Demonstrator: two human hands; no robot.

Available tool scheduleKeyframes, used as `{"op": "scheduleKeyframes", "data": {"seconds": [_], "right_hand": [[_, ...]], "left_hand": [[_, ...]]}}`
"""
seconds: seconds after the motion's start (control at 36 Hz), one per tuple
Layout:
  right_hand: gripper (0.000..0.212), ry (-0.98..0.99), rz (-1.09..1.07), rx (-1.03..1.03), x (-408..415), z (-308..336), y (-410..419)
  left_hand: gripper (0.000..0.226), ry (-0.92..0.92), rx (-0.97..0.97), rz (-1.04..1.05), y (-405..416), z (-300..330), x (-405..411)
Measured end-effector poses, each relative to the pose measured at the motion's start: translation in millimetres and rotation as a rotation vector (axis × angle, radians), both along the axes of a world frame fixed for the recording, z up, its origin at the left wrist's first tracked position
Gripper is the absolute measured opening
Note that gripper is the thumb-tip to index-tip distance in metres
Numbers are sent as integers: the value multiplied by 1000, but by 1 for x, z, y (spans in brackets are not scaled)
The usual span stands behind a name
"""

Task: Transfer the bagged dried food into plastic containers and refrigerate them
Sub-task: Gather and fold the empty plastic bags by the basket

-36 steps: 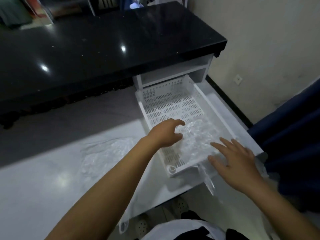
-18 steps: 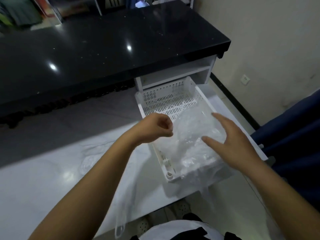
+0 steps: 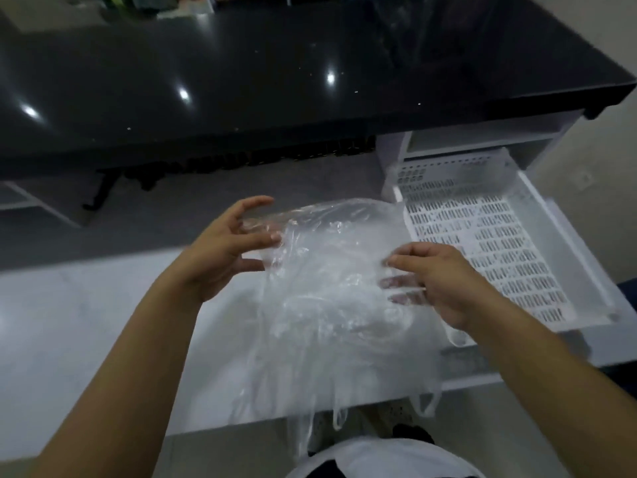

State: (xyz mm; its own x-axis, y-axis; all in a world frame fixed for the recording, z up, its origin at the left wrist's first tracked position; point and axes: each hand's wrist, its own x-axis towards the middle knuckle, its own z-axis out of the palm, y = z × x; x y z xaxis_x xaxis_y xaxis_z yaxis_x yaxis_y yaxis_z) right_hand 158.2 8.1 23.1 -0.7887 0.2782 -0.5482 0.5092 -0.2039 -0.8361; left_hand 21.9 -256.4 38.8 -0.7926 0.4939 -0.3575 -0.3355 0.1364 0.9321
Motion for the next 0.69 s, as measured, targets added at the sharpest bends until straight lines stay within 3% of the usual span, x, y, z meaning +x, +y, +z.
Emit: {"op": "scheduleKeyframes", "data": {"seconds": [0.17,0.31,0.36,0.5,0.56,0.61,0.69], "right_hand": [[4,-126,-182,-31,-6,-58,-60],[11,-166,-263,222,-14,-101,-81],[12,-173,-242,351,-15,-110,-86],[11,-171,-317,469,-15,-118,-96],[6,-154,-324,555,-14,-121,-100],[21,-124,-309,676,-12,-122,-106],[49,99,-138,1125,-9,-120,-115]], "left_hand": [[62,-110,-69,126,-34,-68,11],[49,-76,-213,216,-32,-112,10],[48,23,-334,211,-28,-122,11],[50,609,-555,64,-11,-115,33],[52,758,-693,-69,0,-116,46],[57,755,-881,-214,10,-123,63],[61,700,-1022,-320,21,-144,80]]}}
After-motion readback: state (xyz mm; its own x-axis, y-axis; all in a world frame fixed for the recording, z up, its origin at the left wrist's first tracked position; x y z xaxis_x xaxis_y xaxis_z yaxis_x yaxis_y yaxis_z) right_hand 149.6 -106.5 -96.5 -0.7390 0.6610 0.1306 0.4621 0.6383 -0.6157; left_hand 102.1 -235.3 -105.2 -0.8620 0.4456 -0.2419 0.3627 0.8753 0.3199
